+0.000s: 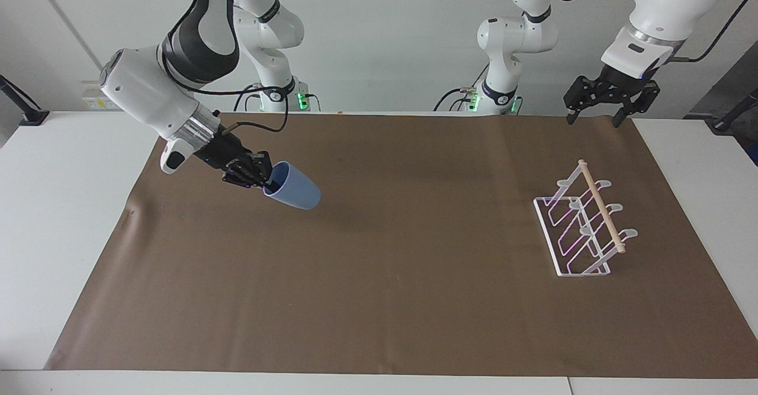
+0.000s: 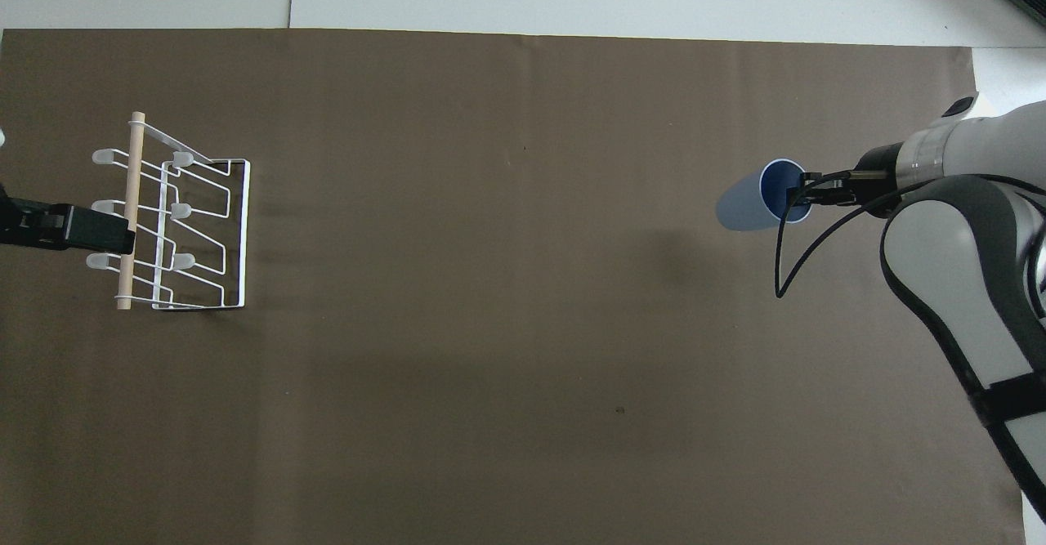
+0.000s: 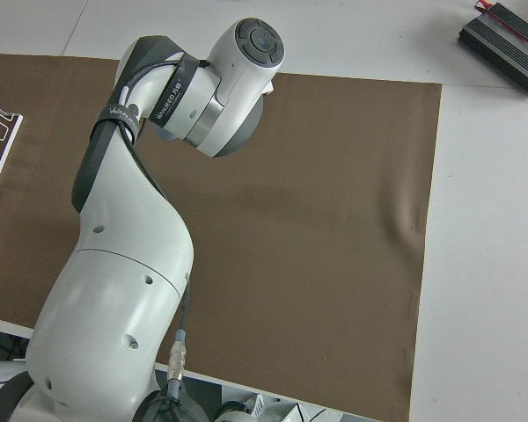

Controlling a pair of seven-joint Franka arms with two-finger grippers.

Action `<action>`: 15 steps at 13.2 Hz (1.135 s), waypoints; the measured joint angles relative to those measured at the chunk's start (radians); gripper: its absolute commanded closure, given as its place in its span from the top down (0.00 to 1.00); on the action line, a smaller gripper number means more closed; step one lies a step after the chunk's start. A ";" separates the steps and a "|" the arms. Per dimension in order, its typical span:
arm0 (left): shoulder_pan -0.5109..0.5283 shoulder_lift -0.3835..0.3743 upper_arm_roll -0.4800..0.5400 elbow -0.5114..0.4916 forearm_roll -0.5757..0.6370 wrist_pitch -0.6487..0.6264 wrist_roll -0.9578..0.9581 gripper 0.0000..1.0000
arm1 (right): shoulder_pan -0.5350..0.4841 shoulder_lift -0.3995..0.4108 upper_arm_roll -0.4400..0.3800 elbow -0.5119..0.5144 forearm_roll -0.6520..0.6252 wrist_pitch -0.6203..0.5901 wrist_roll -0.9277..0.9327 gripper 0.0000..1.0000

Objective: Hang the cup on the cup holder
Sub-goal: 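Lift the cup with the right gripper while the left gripper rises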

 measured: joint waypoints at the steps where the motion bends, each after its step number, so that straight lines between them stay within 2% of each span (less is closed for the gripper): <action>1: 0.000 0.000 0.000 0.000 0.000 0.000 0.000 1.00 | 0.000 -0.002 0.008 0.000 0.047 -0.002 0.000 0.00; 5: -0.001 -0.001 -0.003 0.000 -0.011 -0.001 -0.011 1.00 | 0.001 -0.007 0.043 0.001 0.259 -0.025 0.000 0.00; 7: -0.002 -0.001 -0.007 0.000 -0.067 -0.001 -0.042 1.00 | 0.002 -0.013 0.050 0.003 0.396 -0.060 0.000 0.00; 10: -0.006 -0.002 -0.016 0.000 -0.171 0.005 -0.190 1.00 | 0.002 -0.022 0.051 0.002 0.565 -0.114 0.000 0.00; 12: -0.010 -0.002 -0.016 0.001 -0.275 0.014 -0.300 1.00 | 0.017 -0.024 0.053 -0.001 0.622 -0.125 0.000 0.00; 15: -0.013 -0.002 -0.025 0.002 -0.433 0.063 -0.561 1.00 | 0.058 -0.024 0.055 -0.027 0.698 -0.123 0.010 0.00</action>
